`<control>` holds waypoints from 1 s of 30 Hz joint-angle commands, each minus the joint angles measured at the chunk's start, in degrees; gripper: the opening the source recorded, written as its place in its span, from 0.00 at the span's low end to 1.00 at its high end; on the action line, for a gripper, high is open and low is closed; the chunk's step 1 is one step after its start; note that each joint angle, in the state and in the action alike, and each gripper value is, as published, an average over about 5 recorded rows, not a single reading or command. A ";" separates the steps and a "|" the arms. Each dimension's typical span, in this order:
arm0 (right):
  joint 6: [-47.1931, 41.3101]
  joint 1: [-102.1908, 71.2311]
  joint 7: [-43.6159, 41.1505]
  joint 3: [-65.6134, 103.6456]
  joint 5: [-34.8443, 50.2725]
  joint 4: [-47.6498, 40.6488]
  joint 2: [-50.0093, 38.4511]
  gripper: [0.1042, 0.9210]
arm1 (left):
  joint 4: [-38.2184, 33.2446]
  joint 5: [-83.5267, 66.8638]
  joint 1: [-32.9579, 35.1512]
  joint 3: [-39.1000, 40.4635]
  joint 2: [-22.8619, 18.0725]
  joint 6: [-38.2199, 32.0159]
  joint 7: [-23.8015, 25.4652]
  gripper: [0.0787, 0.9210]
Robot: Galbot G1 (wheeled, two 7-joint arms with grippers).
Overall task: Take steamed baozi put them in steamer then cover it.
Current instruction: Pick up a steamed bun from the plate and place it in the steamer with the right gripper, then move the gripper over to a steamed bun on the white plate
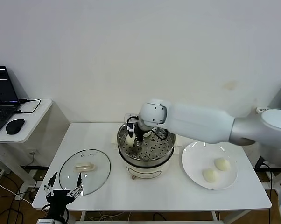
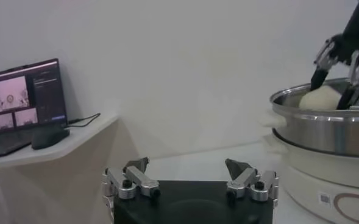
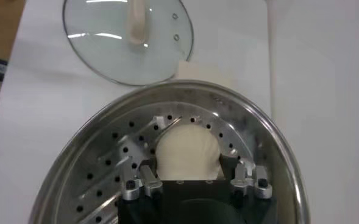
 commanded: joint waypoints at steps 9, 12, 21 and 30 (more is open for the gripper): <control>1.38 6.78 -8.04 1.02 -0.89 4.08 -6.63 0.88 | -0.01 -0.14 -0.88 0.31 0.26 0.13 0.05 0.88; 4.99 12.03 -15.04 -0.33 -3.49 8.78 -13.91 0.88 | -0.10 -0.37 -1.17 0.30 0.49 0.19 0.10 0.88; 21.16 17.52 -29.61 -2.50 -16.34 20.93 -39.15 0.88 | 0.85 -0.38 -1.62 1.38 1.01 0.09 0.14 0.88; 24.65 7.54 -28.91 -2.32 -28.32 27.93 -54.49 0.88 | 1.49 0.05 -1.85 2.42 1.46 0.14 0.13 0.88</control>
